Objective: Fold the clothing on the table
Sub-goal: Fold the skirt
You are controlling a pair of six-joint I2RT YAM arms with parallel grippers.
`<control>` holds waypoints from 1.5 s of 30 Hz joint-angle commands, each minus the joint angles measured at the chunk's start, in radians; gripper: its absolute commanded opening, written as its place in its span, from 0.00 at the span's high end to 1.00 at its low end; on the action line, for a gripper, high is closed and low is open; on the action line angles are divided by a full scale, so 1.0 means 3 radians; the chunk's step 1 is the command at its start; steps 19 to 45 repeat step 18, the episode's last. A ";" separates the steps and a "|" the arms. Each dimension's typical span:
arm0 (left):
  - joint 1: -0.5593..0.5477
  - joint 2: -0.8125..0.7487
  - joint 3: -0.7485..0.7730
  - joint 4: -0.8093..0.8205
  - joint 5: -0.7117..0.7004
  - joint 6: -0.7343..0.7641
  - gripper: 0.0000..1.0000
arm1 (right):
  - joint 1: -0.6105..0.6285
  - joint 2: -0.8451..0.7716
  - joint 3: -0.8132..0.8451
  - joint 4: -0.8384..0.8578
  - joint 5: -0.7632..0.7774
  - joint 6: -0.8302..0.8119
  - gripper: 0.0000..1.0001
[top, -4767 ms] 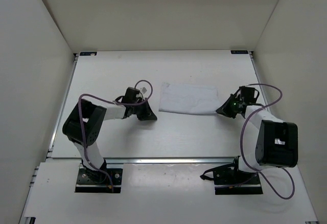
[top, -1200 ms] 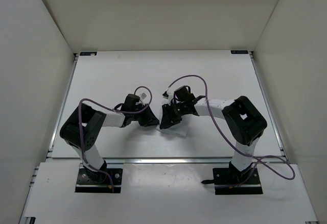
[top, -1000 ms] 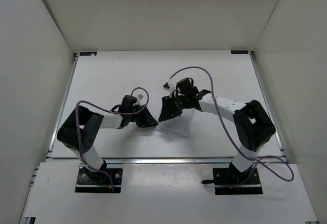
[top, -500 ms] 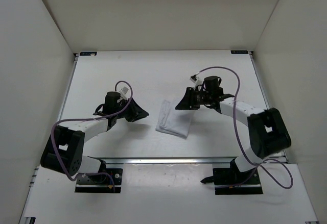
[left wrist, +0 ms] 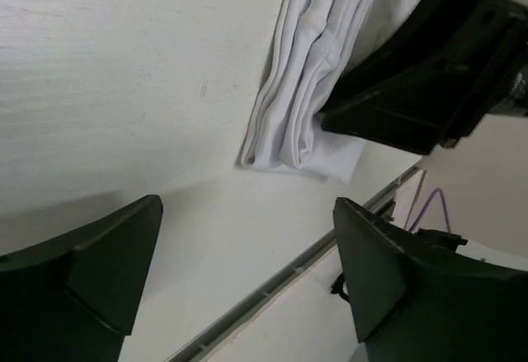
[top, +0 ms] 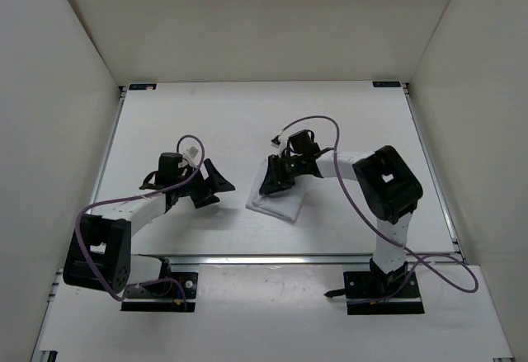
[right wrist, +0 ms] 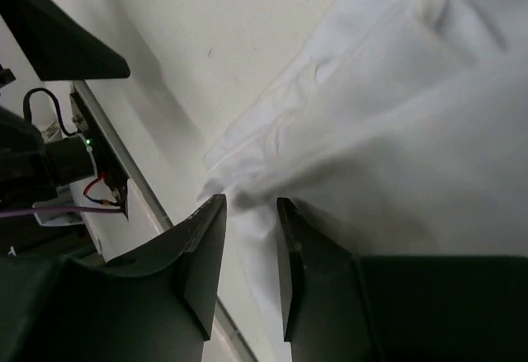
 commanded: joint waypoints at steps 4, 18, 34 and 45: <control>0.0124 -0.0092 0.0268 -0.0289 0.0394 0.0246 0.01 | -0.0148 -0.1172 -0.0112 -0.0540 0.0457 -0.0083 0.69; -0.0397 -0.0293 0.0711 -0.1576 -0.0421 0.1200 0.01 | -0.0644 -0.2657 -0.0845 -0.1118 0.0871 -0.0281 0.67; -0.0397 -0.0293 0.0711 -0.1576 -0.0421 0.1200 0.01 | -0.0644 -0.2657 -0.0845 -0.1118 0.0871 -0.0281 0.67; -0.0397 -0.0293 0.0711 -0.1576 -0.0421 0.1200 0.01 | -0.0644 -0.2657 -0.0845 -0.1118 0.0871 -0.0281 0.67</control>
